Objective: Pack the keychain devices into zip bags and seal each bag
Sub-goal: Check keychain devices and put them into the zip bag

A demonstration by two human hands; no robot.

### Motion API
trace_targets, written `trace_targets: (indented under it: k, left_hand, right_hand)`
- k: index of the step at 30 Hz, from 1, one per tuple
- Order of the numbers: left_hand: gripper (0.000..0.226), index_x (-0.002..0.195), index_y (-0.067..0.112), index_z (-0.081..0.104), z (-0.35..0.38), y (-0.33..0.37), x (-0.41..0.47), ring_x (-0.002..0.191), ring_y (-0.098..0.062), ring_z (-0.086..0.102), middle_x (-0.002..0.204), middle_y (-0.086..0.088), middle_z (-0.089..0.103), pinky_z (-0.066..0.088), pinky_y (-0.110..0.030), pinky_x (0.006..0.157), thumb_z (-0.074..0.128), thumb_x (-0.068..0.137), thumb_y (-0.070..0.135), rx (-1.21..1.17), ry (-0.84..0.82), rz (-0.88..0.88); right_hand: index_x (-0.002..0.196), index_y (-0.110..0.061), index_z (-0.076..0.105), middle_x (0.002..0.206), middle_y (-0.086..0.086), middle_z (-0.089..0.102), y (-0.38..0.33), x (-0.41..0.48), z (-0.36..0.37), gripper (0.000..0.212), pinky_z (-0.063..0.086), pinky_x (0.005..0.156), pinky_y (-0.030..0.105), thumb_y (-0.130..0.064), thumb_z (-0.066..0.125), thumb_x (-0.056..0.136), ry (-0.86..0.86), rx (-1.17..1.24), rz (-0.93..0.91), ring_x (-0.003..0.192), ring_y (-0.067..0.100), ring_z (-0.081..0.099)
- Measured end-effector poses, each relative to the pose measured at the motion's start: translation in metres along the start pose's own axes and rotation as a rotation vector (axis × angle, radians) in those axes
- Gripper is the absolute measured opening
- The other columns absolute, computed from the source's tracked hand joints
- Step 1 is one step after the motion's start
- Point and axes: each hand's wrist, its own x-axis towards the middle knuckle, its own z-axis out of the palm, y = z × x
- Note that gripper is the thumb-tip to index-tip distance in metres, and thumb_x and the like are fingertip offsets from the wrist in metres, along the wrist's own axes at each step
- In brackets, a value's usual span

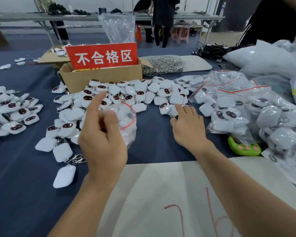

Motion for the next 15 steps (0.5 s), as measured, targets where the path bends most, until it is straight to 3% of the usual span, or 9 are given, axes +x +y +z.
trace_targets:
  k: [3,5,6,8,10,12,15]
  left_hand:
    - [0.038,0.135,0.035,0.062,0.011,0.002,-0.027,0.078,0.009,0.059,0.077,0.02,0.06,0.037,0.0,0.071,0.054,0.101,0.02,0.125,-0.402,0.023]
    - [0.04,0.136,0.045,0.056,0.019,0.003,-0.042,0.077,0.002,0.061,0.078,0.016,0.065,0.038,-0.009,0.067,0.057,0.098,0.031,0.255,-0.707,0.043]
    - [0.041,0.135,0.044,0.056,0.023,0.005,-0.048,0.078,-0.004,0.063,0.08,0.012,0.068,0.037,-0.016,0.067,0.057,0.095,0.036,0.324,-0.777,0.09]
    - [0.042,0.133,0.039,0.057,0.027,0.008,-0.054,0.083,-0.017,0.065,0.083,0.007,0.07,0.035,-0.026,0.067,0.055,0.091,0.045,0.407,-0.804,0.152]
    - [0.045,0.136,0.039,0.056,0.027,0.013,-0.053,0.083,-0.014,0.062,0.079,0.011,0.063,0.031,-0.025,0.069,0.05,0.093,0.053,0.379,-0.745,0.091]
    - [0.045,0.137,0.038,0.058,0.024,0.012,-0.05,0.078,-0.006,0.055,0.074,0.018,0.053,0.031,-0.021,0.069,0.051,0.095,0.053,0.274,-0.648,0.005]
    - [0.036,0.131,0.034,0.065,0.021,0.012,-0.047,0.082,-0.004,0.052,0.083,0.015,0.057,0.037,-0.022,0.074,0.053,0.099,0.047,0.21,-0.61,-0.014]
  right_hand:
    - [0.14,-0.018,0.05,0.13,0.007,0.059,-0.001,-0.009,-0.005,0.051,0.037,0.093,0.042,-0.004,0.053,0.09,0.056,0.119,0.012,0.125,0.032,0.049]
    - [0.147,-0.023,0.048,0.129,0.007,0.059,-0.002,-0.02,-0.014,0.06,0.043,0.096,0.042,-0.001,0.053,0.091,0.086,0.365,0.053,0.12,0.029,0.053]
    - [0.149,-0.027,0.047,0.128,0.003,0.059,-0.003,-0.028,-0.02,0.062,0.046,0.098,0.039,-0.001,0.055,0.093,0.117,0.484,0.073,0.117,0.024,0.055]
    - [0.137,-0.036,0.057,0.113,-0.011,0.064,-0.008,-0.047,-0.03,0.055,0.047,0.09,0.021,-0.004,0.062,0.092,0.172,0.65,0.104,0.101,0.011,0.059]
    - [0.106,-0.038,0.067,0.088,-0.014,0.068,-0.013,-0.066,-0.035,0.032,0.044,0.07,0.011,-0.011,0.069,0.087,0.198,0.782,0.136,0.08,0.007,0.06]
    - [0.091,-0.035,0.067,0.073,-0.005,0.069,-0.02,-0.082,-0.039,0.019,0.047,0.055,0.017,-0.017,0.071,0.085,0.159,0.975,0.217,0.063,0.013,0.063]
    - [0.089,-0.032,0.07,0.067,0.001,0.07,-0.029,-0.094,-0.042,0.014,0.046,0.044,0.028,-0.02,0.064,0.095,0.025,1.201,0.282,0.053,0.019,0.062]
